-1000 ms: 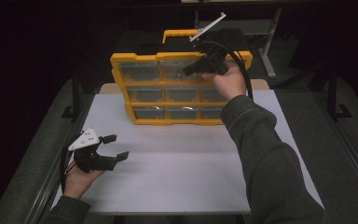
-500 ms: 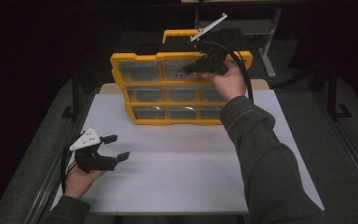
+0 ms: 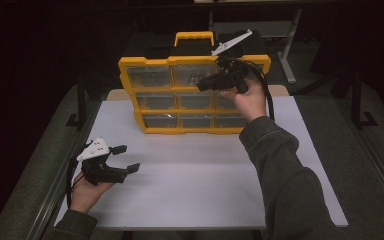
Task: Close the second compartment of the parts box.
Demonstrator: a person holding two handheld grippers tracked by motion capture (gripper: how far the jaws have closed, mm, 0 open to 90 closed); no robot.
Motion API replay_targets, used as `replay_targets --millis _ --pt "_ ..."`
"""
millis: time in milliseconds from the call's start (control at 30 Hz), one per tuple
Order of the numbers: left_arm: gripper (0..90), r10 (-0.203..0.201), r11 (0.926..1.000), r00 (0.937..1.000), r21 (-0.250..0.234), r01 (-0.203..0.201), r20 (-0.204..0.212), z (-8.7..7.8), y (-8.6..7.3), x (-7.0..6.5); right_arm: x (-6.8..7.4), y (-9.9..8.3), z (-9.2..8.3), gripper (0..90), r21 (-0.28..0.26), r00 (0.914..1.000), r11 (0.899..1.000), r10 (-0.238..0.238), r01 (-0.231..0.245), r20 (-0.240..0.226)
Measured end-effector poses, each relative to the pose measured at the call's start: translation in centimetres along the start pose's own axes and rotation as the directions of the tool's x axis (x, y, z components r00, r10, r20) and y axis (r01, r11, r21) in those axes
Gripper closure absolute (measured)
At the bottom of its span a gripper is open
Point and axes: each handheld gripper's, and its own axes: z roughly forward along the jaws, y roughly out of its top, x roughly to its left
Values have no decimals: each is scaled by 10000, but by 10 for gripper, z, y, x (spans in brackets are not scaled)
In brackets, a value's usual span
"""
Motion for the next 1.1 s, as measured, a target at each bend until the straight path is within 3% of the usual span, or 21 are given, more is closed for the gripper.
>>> replay_targets --millis 267,567,1100 --pt "178 -52 10000 10000 -48 53 75 3 -1 -1 8 -22 2 646 -78 9994 10000 18 -21 -349" --pt "175 -117 9999 9999 59 116 63 2 -1 0 8 -46 -4 563 -545 9990 9981 259 -278 -351" --pt "173 -126 9999 9999 74 126 106 3 -1 0 9 -80 -9 487 -632 9989 9970 441 -452 -178"
